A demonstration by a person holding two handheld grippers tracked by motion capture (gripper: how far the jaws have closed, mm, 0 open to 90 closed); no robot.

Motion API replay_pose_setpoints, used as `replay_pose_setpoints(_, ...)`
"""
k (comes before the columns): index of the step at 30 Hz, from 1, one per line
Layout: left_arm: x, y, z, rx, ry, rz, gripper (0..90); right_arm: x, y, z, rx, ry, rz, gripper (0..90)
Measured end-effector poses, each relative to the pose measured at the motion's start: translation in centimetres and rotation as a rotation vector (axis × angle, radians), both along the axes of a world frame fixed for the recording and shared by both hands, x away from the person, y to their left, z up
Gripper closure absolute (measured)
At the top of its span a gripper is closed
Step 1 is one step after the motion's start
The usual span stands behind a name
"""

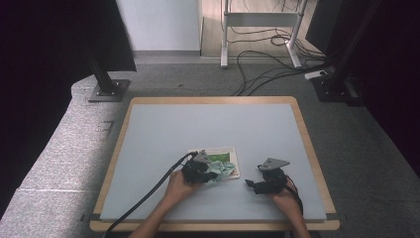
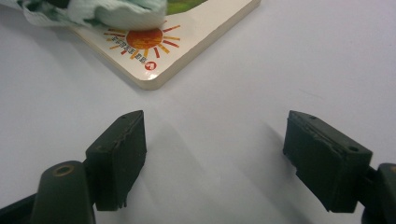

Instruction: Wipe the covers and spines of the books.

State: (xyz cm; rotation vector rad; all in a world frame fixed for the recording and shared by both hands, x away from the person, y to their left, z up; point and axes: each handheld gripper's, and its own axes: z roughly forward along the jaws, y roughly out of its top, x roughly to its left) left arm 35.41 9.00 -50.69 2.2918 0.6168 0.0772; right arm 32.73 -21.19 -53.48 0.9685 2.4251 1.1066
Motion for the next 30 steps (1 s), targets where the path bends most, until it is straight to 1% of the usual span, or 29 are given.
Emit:
replay_pose_setpoints(9, -0.6, 3.0, 0.0, -0.007, -0.003, 0.036, 79.8, 0.0, 0.0, 0.0, 0.000, 0.000, -0.001, 20.7)
replay_pose_setpoints(15, -1.0, 4.7, 0.0, -0.025, -0.001, 0.063, 79.8, 0.0, 0.0, 0.0, 0.000, 0.001, -0.001, 20.7)
replay_pose_setpoints(30, -1.9, 7.5, -0.2, -0.057, 0.001, 0.114, 79.7, 0.0, 0.0, 0.0, -0.001, 0.000, 0.000, 20.7)
